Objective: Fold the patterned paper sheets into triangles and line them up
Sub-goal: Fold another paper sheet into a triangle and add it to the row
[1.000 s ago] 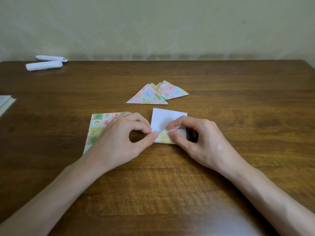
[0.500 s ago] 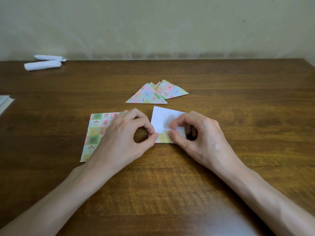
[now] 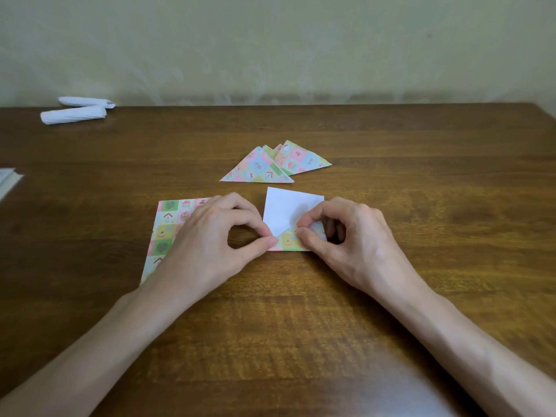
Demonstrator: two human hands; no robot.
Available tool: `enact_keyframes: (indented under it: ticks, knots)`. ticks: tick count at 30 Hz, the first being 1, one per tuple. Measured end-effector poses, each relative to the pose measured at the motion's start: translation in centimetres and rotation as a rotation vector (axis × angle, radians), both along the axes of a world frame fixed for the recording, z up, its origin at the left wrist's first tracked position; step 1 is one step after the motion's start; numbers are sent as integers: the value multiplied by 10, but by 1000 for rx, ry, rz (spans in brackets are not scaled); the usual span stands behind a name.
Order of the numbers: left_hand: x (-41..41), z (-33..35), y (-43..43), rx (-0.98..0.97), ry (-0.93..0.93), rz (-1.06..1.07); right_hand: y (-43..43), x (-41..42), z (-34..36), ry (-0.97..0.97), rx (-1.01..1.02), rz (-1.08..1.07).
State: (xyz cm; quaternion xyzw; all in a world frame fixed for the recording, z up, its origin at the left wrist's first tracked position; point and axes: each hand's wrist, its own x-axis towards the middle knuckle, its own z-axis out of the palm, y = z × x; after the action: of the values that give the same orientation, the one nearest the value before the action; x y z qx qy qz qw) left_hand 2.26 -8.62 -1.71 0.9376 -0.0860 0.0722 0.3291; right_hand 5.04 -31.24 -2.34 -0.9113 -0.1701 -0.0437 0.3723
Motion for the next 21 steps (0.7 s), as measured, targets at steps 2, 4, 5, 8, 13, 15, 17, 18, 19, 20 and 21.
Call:
enact_keyframes:
  ticks: [2,4,5,8,13,15,17,18,19,20,21]
  knots:
    - [0,0,0,-14,2,0,0,1,1,14,-5,-4]
    - [1,1,0,-23,11,0,0,1,2,26,-7,-6]
    - [1,1,0,-24,15,-1,0,1,2,30,-7,-7]
    - [2,1,0,-23,24,-2,1,1,1,27,-17,-9]
    - [3,1,1,-29,31,-12,1,3,0,15,-28,-3]
    - [3,1,2,-33,48,-18,1,3,-1,6,-28,7]
    - [4,2,3,-38,77,-29,1,3,-2,-24,-32,31]
    - [5,2,4,-40,83,-35,1,3,-3,-38,-38,46]
    - [5,2,5,-40,86,-39,1,3,-4,-48,-45,59]
    - [5,2,5,-43,91,-40,1,3,-5,-54,-53,72]
    - [5,2,6,-51,94,-41,1,4,-6,-59,-59,84]
